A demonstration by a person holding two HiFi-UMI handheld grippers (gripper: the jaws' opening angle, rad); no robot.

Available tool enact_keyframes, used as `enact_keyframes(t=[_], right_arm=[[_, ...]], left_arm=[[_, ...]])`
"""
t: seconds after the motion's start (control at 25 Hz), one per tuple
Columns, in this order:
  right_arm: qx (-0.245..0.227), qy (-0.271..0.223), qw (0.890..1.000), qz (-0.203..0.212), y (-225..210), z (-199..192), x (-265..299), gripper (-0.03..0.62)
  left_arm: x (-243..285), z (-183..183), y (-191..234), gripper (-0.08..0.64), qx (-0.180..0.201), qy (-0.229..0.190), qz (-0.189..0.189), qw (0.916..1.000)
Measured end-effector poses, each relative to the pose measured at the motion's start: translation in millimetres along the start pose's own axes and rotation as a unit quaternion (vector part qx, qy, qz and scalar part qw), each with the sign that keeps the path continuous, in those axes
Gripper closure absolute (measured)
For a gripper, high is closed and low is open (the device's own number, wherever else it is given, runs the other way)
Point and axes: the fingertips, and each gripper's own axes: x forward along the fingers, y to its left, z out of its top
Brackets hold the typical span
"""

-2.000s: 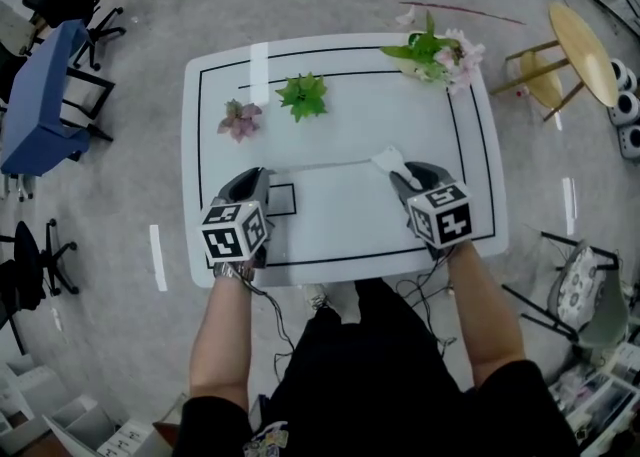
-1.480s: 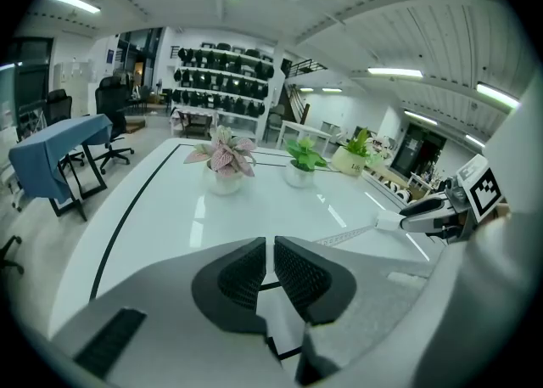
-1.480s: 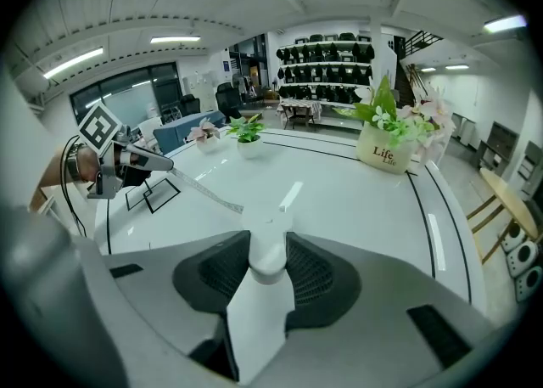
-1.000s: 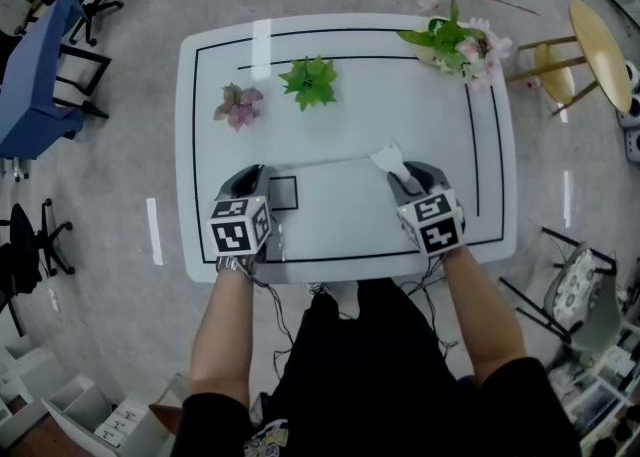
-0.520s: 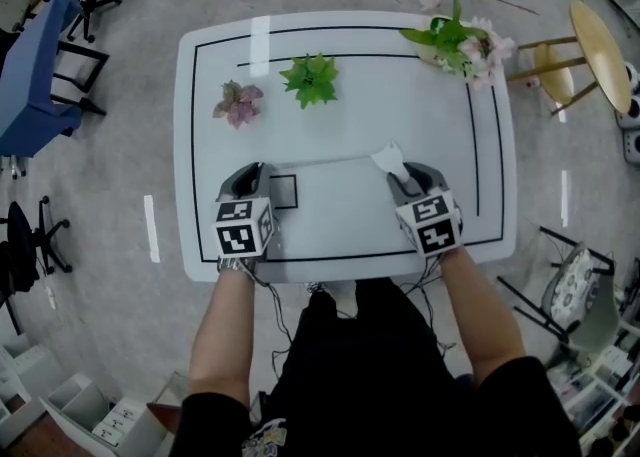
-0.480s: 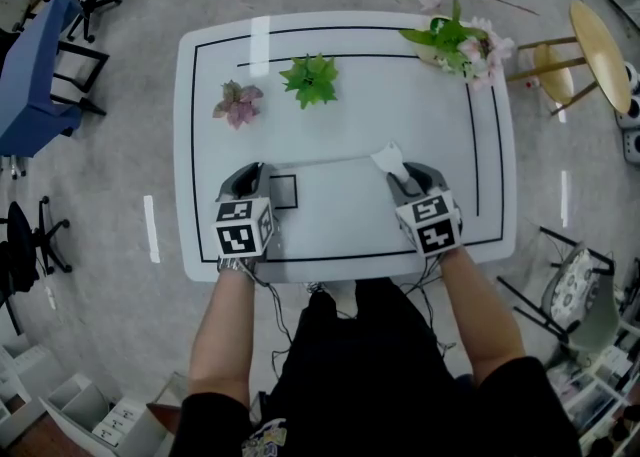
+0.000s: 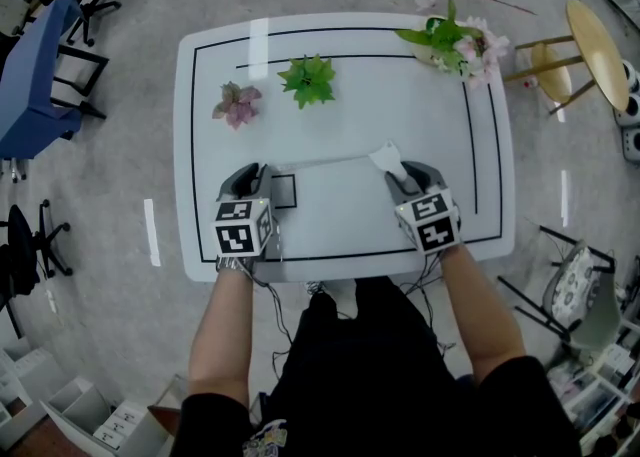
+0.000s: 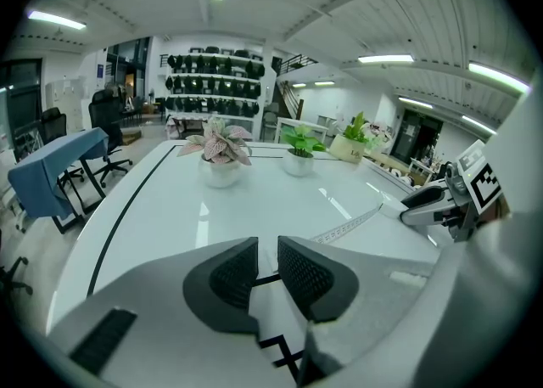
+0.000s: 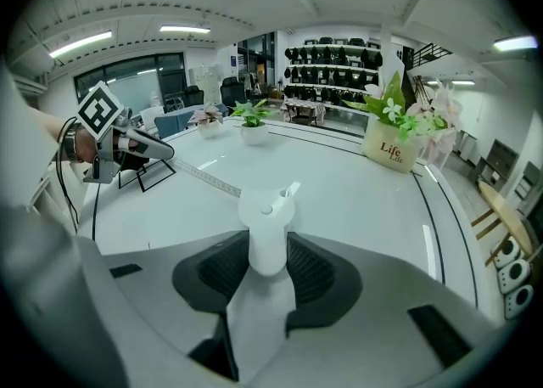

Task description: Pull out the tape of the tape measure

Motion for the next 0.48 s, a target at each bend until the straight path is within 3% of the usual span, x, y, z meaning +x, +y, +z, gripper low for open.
enact_keyframes(t=[0.48], right_arm=[[0.007,-0.007,1.000,0.002,0,-1,-1,0.422]], left_arm=[[-2,4,-13,0.393,0.009,-0.008,-0.035,0.9993]])
